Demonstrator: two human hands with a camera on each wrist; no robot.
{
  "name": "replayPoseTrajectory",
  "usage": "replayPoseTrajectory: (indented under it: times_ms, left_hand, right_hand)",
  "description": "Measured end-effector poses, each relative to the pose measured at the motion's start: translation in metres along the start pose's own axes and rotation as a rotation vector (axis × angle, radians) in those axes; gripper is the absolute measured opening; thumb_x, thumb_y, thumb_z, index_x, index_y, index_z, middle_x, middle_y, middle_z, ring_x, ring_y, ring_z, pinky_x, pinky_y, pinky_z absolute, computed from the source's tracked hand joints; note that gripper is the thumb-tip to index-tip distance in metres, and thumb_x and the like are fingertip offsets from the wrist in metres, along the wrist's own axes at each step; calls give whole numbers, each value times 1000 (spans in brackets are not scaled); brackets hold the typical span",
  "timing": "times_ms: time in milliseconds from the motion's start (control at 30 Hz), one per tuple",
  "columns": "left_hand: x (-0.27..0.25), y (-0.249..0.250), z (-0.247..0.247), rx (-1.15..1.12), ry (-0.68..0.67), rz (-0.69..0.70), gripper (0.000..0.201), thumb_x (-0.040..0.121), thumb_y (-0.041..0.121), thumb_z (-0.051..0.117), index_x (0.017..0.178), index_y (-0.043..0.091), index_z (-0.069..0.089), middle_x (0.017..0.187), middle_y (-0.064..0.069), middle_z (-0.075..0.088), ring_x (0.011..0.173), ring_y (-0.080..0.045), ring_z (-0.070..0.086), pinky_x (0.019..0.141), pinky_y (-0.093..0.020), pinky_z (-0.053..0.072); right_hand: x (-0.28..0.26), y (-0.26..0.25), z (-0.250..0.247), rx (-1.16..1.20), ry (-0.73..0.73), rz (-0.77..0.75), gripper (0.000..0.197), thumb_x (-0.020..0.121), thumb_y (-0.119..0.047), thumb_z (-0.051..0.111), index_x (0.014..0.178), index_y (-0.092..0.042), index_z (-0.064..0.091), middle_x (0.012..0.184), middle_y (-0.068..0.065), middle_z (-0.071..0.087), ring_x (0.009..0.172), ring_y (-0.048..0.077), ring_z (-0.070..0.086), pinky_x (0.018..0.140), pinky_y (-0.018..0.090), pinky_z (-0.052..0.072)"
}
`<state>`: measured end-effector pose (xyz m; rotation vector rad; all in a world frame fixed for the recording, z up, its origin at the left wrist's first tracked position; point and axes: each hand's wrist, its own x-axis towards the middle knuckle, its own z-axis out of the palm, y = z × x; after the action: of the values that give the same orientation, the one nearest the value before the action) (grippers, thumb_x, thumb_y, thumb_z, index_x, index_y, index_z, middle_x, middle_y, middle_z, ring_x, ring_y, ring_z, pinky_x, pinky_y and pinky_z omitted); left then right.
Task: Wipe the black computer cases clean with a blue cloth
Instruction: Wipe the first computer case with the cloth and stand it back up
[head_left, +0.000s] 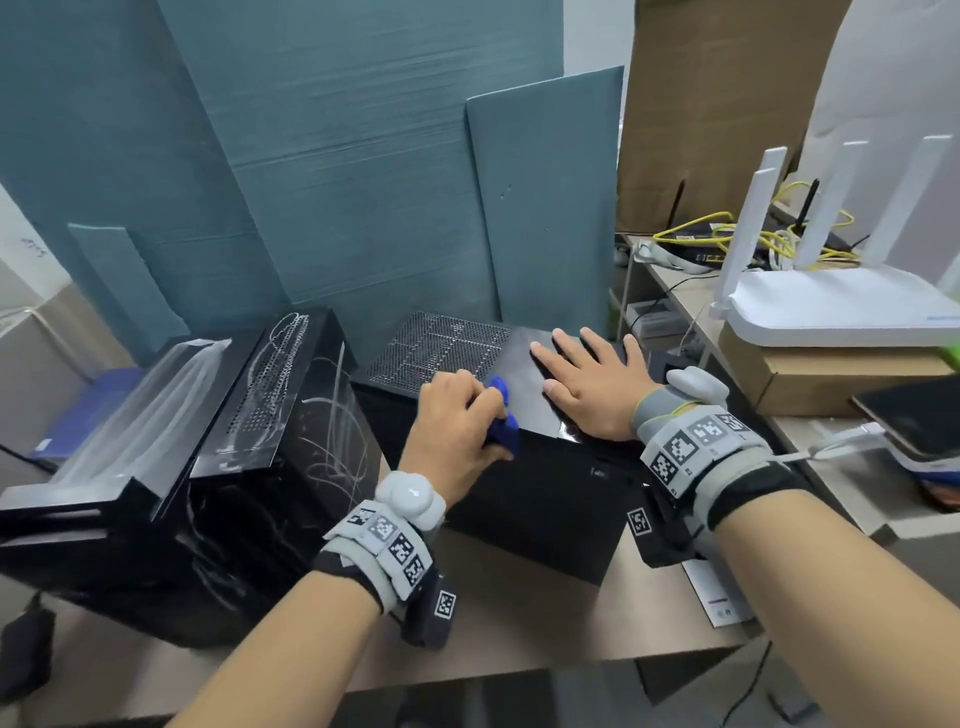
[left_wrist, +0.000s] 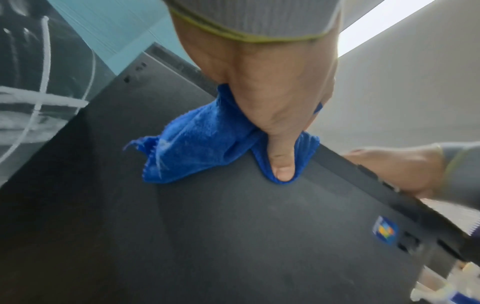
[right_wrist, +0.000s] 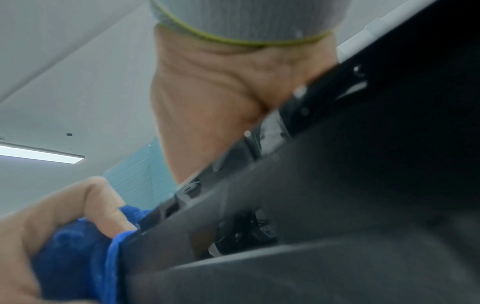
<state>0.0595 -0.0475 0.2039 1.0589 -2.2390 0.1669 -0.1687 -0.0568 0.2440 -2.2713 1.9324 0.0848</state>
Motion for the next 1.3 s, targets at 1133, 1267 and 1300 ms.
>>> replayPoseTrajectory:
  times_ms: [1133,1267,1300]
  left_hand:
    - [41,-61,-29,-53,-84,-310,33,83,18,54,101,22,81,85,-3,76,82,-31,65,81,-36,52]
    - [41,-9,-21,-215,-194,12,36,81,6,57,104,20,81,85,6,74,76,-8,53,85,-10,34]
    - [42,-11,-24,-219,-209,16,35,83,4,59,105,21,80,87,7,75,76,-6,52,84,-7,34]
  right_hand:
    - [-2,-1,1,-4,32,4,64,106,-53,15,162,-29,-2,170,-3,-8,156,17,-10,122,59,-4]
    - [-1,4,-1,11,26,5,64,106,-53,16,163,-30,-1,171,-3,-7,156,17,-10,123,58,-4]
    - [-2,4,-1,12,30,1,64,106,-53,16,163,-30,-1,171,-3,-7,156,17,-9,123,58,-4]
